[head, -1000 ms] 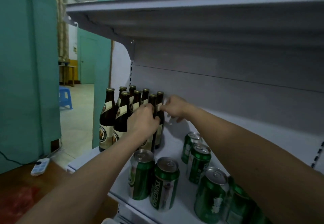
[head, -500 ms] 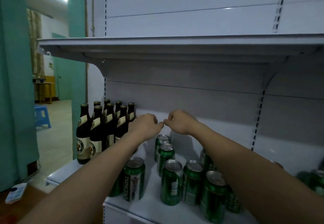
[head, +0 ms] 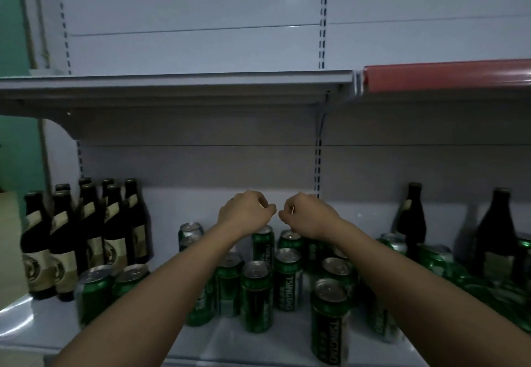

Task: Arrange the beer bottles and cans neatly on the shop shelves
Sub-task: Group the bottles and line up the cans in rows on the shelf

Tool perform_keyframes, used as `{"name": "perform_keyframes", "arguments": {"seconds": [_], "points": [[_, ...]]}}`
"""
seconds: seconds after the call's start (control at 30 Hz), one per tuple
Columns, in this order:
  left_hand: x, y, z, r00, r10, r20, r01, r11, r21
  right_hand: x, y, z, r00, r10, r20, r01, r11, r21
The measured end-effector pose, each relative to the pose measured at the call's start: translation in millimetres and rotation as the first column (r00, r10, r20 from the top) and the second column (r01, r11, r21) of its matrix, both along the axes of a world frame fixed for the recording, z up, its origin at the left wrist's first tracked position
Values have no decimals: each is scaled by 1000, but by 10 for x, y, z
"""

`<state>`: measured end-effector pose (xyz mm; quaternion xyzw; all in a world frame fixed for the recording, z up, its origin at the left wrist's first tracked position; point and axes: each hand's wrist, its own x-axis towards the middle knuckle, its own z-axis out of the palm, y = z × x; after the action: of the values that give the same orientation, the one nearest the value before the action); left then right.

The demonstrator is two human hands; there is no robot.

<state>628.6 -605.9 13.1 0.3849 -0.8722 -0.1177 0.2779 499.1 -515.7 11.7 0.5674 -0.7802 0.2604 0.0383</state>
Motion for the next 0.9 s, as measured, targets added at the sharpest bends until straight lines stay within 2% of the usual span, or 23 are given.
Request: {"name": "perform_keyframes", "arguments": {"seconds": [0.33,0.6,0.77,0.9], "points": [[-1153,668,-161,968,-250,-17,250,966,61,-992,984,-76,976,-178,126,185,982,-49],[-1996,1019,-264,898,-437,-50,439,885,154,-1731,1586,-316,896,-305,322,355,929,-108],[-2481,1062,-286,865,-488,-117,501,837,220,-2075,1669,-470,837,-343,427,453,871,-188],[-2848,1009,-286,856,-472,-213,516,809,283,-2366,1562,-580,825,-409,390,517,824,-230]]}}
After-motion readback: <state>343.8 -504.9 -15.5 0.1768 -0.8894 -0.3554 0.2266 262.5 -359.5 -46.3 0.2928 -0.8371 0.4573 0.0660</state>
